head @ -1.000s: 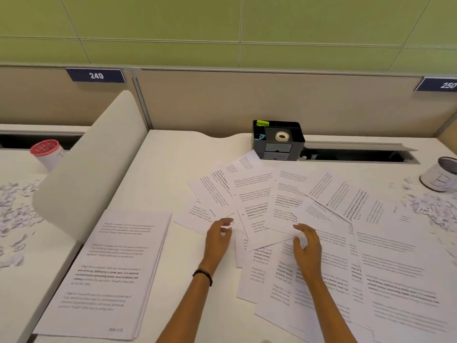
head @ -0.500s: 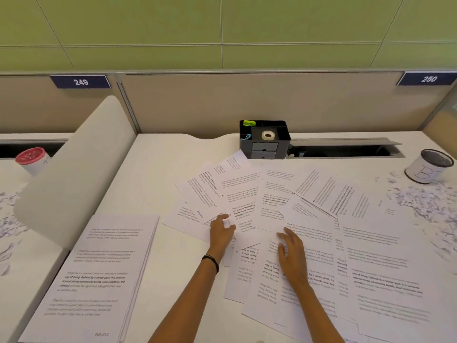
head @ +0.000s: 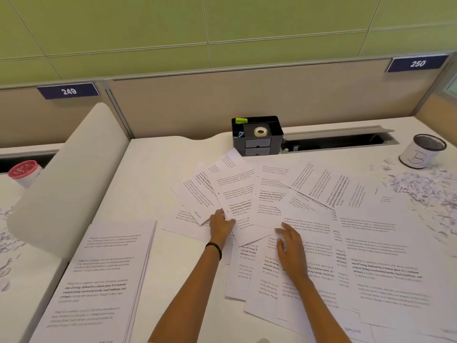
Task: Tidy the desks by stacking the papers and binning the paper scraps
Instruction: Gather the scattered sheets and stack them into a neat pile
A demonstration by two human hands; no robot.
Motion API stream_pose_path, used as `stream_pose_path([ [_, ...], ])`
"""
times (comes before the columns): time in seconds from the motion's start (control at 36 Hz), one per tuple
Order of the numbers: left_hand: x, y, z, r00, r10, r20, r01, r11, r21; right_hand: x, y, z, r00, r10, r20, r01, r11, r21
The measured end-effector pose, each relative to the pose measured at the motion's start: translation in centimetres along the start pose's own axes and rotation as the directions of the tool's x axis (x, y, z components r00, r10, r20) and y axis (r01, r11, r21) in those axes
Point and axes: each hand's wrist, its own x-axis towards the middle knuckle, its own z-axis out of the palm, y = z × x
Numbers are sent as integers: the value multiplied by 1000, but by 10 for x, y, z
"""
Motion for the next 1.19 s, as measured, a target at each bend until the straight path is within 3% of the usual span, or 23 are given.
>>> stream_pose_path([
  [0.14,0,1,4,999,16,-28,-15,999,41,0,1,0,1000,3,0,-3,1000,-2],
  [0.25,-1,0,8,992,118,-46,-103,966,239,0,1,0,1000,-7,-9,7,1000,-7],
  [0.33,-3,-1,13,975,215,-62,-188,938,290,0,0,0,1000,-13,-20,13,1000,0],
  [0.5,-8,11,28,979,201,-8,-200,975,96,1,0,-1,1000,-8,-13,8,1000,-9],
  [0.67,-3,19,39,1000,5,5,-4,986,-167,1,-1,-2,1000,1,1,-1,1000,-16],
  [0.83,-6,19,46,994,-88,-67,73,976,-207,1,-2,-5,1000,-5,25,6,1000,-15],
  [1.03,-13,17,53,991,-81,-104,61,980,-189,-3,-6,-13,992,-24,124,32,998,-62],
  [1.19,-15,16,51,993,-36,-115,17,986,-164,-1,-10,-12,985,-79,155,133,916,-378],
])
